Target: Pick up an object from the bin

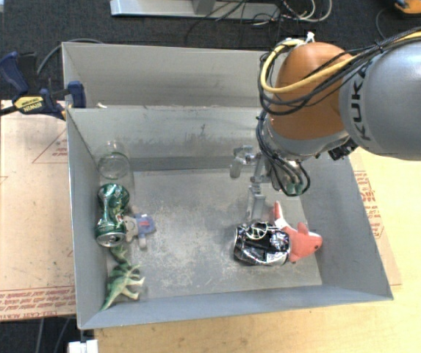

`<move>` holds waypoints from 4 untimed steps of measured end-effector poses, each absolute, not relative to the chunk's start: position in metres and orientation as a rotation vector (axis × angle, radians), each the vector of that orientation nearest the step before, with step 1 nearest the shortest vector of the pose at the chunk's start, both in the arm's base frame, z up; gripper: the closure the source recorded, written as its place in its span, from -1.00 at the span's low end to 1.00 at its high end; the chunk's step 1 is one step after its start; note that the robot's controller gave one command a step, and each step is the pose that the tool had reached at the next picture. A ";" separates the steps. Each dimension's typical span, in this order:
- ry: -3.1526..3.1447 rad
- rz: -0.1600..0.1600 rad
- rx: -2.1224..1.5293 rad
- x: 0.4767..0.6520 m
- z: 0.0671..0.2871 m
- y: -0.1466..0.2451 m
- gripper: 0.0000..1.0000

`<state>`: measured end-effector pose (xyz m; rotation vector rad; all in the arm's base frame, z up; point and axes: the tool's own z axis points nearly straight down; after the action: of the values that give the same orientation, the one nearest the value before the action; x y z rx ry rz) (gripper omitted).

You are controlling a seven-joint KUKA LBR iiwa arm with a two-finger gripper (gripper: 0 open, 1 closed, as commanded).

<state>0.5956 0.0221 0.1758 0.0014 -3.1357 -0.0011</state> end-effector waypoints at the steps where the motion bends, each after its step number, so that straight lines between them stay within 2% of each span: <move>1: -3.143 -0.002 0.000 0.597 0.181 0.022 -1.00; 2: -3.129 -0.004 0.144 0.550 0.071 -0.050 -1.00; 3: -3.134 -0.002 0.288 0.559 0.120 -0.053 -1.00; 4: -3.129 -0.006 0.145 0.550 0.070 -0.049 -1.00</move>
Offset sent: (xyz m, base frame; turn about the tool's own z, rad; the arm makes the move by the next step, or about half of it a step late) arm -0.0451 -0.0712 -0.1058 -0.0955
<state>0.5505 -0.0488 0.0700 0.1446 -3.1294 -0.0064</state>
